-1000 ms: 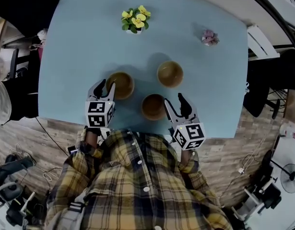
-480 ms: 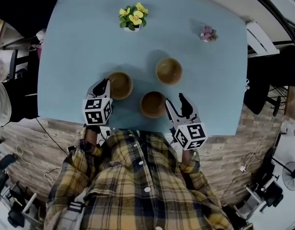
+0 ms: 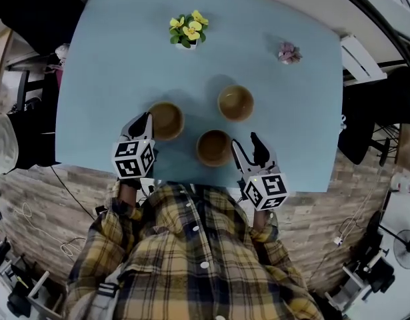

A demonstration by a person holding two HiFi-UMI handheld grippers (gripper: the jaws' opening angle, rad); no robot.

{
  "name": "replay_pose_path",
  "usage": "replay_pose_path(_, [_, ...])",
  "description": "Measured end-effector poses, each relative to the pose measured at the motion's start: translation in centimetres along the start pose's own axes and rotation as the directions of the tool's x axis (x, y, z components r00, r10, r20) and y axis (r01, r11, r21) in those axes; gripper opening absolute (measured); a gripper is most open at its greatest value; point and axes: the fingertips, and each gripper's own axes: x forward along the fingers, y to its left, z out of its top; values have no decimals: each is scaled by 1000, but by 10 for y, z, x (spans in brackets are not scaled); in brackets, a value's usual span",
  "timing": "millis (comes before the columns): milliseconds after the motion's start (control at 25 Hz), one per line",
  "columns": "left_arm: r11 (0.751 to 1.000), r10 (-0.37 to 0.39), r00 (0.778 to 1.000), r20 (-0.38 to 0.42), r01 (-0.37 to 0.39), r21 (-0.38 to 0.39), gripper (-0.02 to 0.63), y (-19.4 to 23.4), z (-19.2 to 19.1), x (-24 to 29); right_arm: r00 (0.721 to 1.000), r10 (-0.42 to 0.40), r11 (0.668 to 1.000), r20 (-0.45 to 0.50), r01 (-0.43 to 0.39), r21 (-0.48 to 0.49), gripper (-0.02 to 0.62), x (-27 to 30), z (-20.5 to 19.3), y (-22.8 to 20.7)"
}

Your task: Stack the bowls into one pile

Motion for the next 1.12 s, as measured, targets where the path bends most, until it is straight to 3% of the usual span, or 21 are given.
replay_pose_path(280, [1000, -31, 999, 39, 31, -1, 6, -8, 15, -13, 1000, -11, 1000, 23, 11, 0, 229, -6, 4, 2])
replay_pose_path(640, [987, -158, 987, 33, 156, 49, 6, -48, 28, -13, 996, -70, 997, 60, 69, 21, 229, -20, 7, -7])
replay_pose_path(1120, [923, -352, 935, -47, 355, 149, 6, -124, 27, -3, 978, -190, 978, 83, 181, 101, 229, -53, -6, -26])
